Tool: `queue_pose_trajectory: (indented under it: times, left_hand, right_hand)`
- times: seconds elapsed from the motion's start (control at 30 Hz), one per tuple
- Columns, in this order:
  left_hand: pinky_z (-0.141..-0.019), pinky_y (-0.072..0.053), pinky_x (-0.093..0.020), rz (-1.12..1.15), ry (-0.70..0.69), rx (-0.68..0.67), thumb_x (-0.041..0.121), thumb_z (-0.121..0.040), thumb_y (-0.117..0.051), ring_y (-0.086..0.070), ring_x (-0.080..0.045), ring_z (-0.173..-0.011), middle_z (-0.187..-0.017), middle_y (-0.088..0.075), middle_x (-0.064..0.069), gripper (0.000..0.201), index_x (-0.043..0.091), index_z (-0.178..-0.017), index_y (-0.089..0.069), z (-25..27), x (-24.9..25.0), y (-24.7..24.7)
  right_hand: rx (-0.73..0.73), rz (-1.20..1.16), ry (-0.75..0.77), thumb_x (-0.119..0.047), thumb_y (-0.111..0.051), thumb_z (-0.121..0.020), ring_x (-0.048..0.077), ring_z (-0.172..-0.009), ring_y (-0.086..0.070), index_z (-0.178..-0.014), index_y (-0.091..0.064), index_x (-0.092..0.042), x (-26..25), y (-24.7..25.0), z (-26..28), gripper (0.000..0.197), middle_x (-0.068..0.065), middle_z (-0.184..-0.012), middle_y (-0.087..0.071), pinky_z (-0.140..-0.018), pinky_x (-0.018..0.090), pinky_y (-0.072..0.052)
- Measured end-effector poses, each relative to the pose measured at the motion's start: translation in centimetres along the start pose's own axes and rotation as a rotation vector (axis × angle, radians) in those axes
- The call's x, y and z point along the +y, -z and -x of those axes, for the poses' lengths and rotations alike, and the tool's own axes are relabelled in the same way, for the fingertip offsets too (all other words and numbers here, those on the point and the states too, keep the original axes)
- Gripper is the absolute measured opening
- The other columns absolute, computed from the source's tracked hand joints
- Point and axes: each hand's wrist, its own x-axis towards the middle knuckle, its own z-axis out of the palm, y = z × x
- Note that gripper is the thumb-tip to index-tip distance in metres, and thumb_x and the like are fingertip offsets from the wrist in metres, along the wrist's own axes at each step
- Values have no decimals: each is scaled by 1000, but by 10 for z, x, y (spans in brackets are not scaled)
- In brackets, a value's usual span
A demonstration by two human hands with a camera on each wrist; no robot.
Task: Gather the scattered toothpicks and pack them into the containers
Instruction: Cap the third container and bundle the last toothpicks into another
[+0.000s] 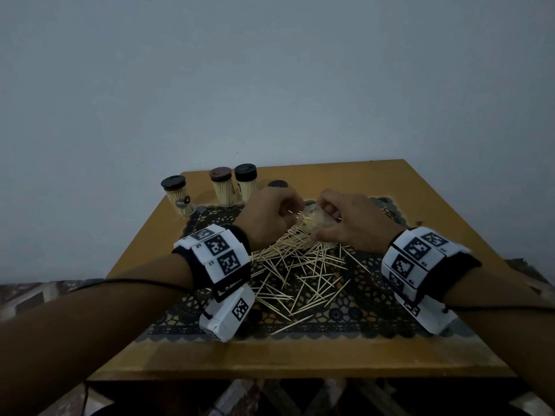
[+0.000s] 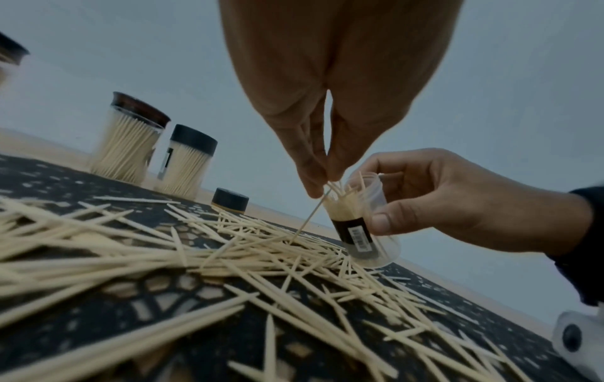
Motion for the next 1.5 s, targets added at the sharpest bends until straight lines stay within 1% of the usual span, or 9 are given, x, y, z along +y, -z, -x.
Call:
queue_pose_trajectory:
  times: [0.13,0.3,0.4,0.6,0.77,0.93,1.2,1.33,1.5]
  left_hand:
    - [-67,-45,-5,-44,-41,17,2,-79,-71,-59,-10,-76,-84,-65,2,10,9,-87,-70,-2,-1,-1]
    - [-69,-54,-17,71,-7,-51,1,-84,-67,-67,-8,-75,-83,-72,-1,10,9,-87,-71,2,-3,-4]
    - [-71,-53,-19,75,37,0,1,-87,-61,-65,-11,-80,-86,-70,0,12,9,-91,-69,3,-9,0]
    - [-80,-44,-25,-232,169,-154,8,-90,-58,-57,-17,-95,-110,-64,-7,18,9,-107,-64,1,-37,11]
    - [-104,-40,-37,-377,272,-485,53,-88,-58,-44,-26,-128,-147,-40,-9,75,14,-146,-31,4,-49,8]
    - [-115,-20,-55,-422,330,-635,81,-63,-57,-13,-31,-145,-160,-11,-6,117,25,-153,-6,4,-53,-5]
    - [-92,-46,-31,-375,133,-377,40,-81,-73,-55,-21,-113,-127,-58,-6,66,14,-136,-48,2,-44,-6]
    - [-74,-41,-24,-384,99,-370,35,-83,-72,-55,-15,-89,-109,-64,-4,52,15,-128,-55,3,-39,-3]
    - [-69,-39,-22,-379,40,-372,25,-84,-72,-52,-10,-79,-99,-67,-2,37,16,-119,-63,3,-37,-3]
  right_hand:
    - [10,10,29,-36,-84,-71,16,-82,-63,-104,-62,-14,3,-2,0,45,-1,-94,-66,-68,32,-54]
    - [21,75,60,-38,-82,-72,14,-79,-55,-106,-63,-19,10,-5,-4,44,-2,-94,-63,-65,30,-43]
    - [1,131,-16,-39,-79,-75,18,-93,-52,-115,-59,-16,10,-6,-5,50,-2,-104,-60,-78,36,-47]
    - [-39,213,-73,-43,-75,-78,19,-93,-45,-100,-58,-21,10,-4,-4,35,-4,-96,-57,-80,37,-42]
    - [-57,216,-103,-44,-73,-79,17,-96,-43,-105,-57,-21,8,-3,-4,37,-4,-98,-56,-84,39,-42]
    - [-46,191,-120,-44,-75,-78,18,-89,-47,-99,-54,-25,11,-4,-4,34,-5,-94,-57,-75,32,-41]
    - [-12,164,-150,-41,-78,-75,17,-81,-48,-92,-53,-23,16,-5,-5,35,-4,-89,-57,-61,27,-33]
    - [-14,213,-153,-42,-79,-73,18,-83,-48,-92,-54,-24,19,-6,-6,36,-5,-89,-57,-66,29,-35]
    - [-33,221,-139,-42,-77,-76,18,-86,-49,-98,-58,-21,16,-5,-5,36,-6,-91,-58,-68,29,-34]
